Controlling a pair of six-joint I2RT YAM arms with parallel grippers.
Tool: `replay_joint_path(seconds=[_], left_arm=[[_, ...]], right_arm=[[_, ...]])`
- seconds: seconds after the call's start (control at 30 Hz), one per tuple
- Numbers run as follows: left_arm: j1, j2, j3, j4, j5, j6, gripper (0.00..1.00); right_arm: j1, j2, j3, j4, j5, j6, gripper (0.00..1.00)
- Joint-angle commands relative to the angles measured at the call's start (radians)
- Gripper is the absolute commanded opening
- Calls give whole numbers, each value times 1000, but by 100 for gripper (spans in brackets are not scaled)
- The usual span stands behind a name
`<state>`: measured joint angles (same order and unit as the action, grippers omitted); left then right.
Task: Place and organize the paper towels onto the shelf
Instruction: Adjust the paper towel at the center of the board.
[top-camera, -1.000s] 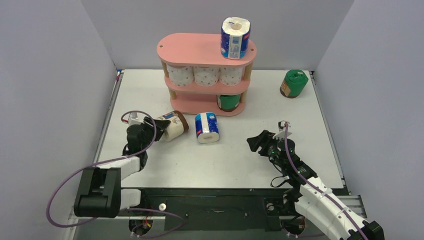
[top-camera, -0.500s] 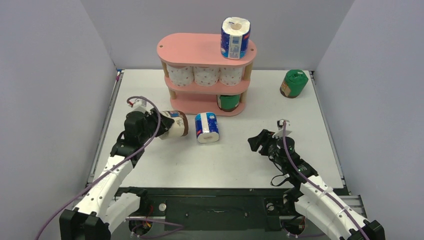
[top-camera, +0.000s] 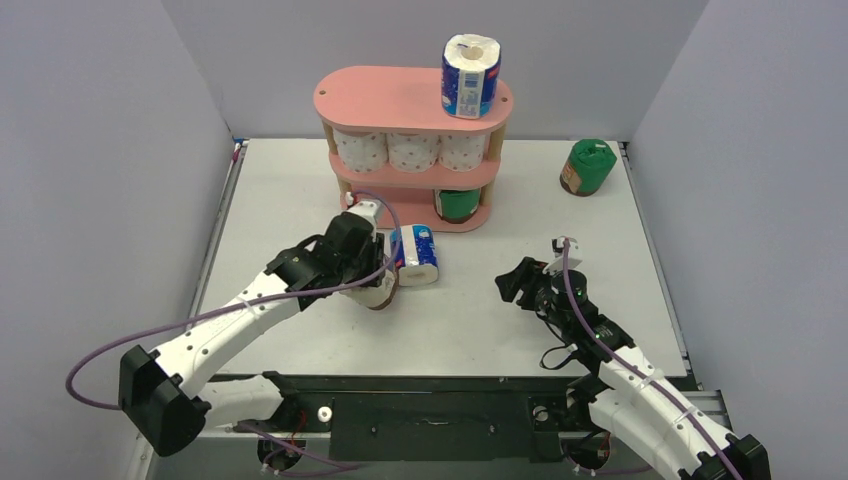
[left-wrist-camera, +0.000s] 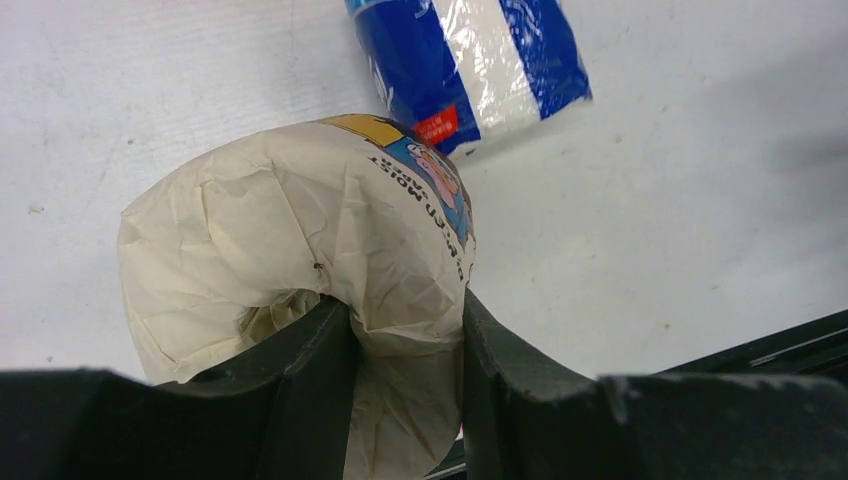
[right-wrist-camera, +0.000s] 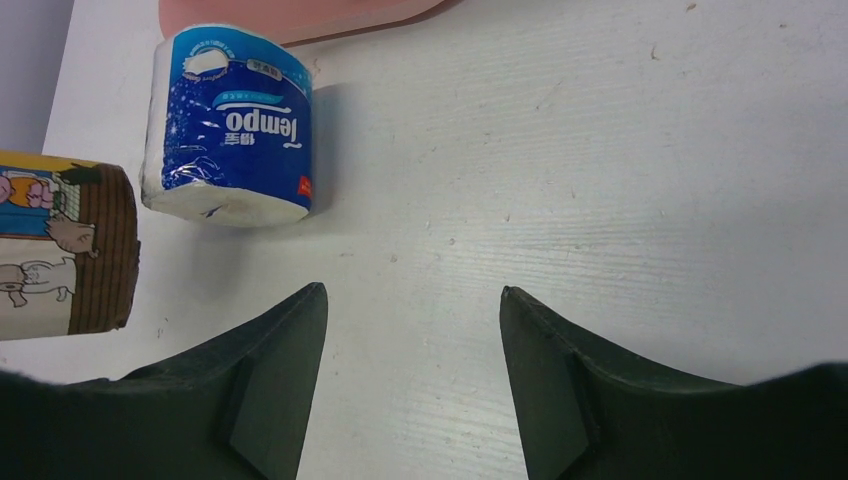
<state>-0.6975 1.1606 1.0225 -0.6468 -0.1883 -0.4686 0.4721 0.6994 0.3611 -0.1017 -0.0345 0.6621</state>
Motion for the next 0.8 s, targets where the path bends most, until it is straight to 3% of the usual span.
replay_joint_path(seconds=[0.0,0.27,0.77], left_arm=[[-73,52,68,-52,-102,57,33],[-166,165,92,-52,-140,66,33],[-199,208,75,-13,-131,51,41]], right_arm=[[7,3,48,-6,6,-15,59],[9,17,57,-21,13,-23,60],[9,39,48,-14,20,-23,59]])
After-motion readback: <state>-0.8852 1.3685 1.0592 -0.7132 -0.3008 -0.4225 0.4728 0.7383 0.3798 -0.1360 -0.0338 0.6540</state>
